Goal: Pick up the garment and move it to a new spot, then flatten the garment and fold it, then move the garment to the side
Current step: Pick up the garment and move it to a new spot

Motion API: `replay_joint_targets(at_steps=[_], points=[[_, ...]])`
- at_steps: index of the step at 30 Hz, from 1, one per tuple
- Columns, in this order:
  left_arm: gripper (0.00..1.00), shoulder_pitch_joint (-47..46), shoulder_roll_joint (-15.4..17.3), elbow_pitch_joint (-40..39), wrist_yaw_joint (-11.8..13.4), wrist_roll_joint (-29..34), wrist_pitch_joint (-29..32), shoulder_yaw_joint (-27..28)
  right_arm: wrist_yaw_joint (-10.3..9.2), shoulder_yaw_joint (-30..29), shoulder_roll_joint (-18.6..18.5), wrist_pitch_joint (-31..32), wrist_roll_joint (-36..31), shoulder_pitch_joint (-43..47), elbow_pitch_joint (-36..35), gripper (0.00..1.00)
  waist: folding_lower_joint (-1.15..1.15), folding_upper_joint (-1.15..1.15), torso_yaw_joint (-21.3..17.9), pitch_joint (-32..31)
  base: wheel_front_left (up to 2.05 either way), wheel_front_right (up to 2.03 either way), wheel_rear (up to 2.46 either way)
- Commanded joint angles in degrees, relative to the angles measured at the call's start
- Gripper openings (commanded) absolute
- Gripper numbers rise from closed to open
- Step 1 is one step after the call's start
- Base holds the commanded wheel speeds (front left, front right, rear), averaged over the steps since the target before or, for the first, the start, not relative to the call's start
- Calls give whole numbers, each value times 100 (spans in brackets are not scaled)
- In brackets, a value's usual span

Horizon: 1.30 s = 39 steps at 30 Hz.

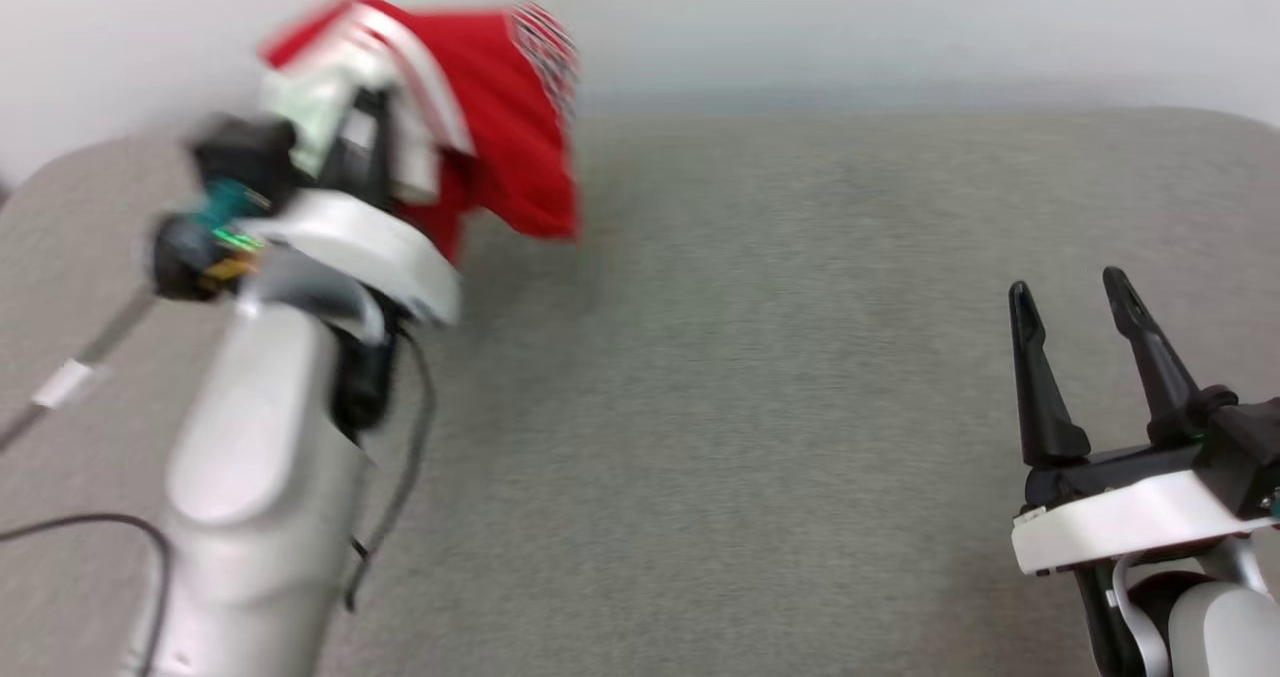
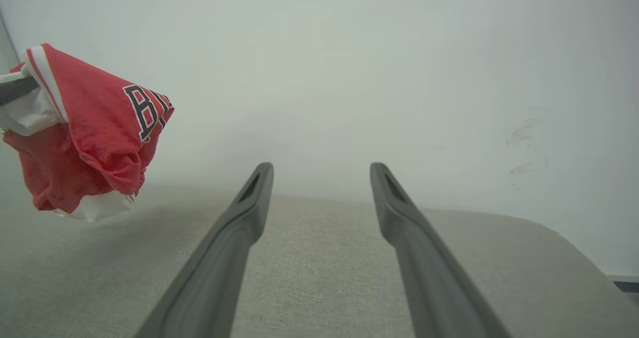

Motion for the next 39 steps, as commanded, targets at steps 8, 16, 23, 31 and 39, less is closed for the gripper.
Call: replay_joint_targets(at_steps=[8,16,23,31,39], points=[[0,1357,-520,-563,-144,113,230,-834,-2,-21,20,-63,204,230,89,100,1,0,-859,-46,0,0,0],[81,2541,-777,-505,-223,-198,605,-1320,-2,32,19,-183,355,273,267,100,1,0,-896,43,0,0,0],[100,2757,-812,-939,96,-72,-101,-1233,-2,63,18,-165,256,211,345,100,1,0,-668,-56,0,0,0],[100,2803,-523,-1690,515,144,-483,-890,-2,-36,17,-62,139,361,316,100,1,0,-289,-295,0,0,0],[100,3265,10,-2116,851,144,-362,-469,-2,-123,17,54,83,586,341,100,1,0,-127,-536,0,0,0]])
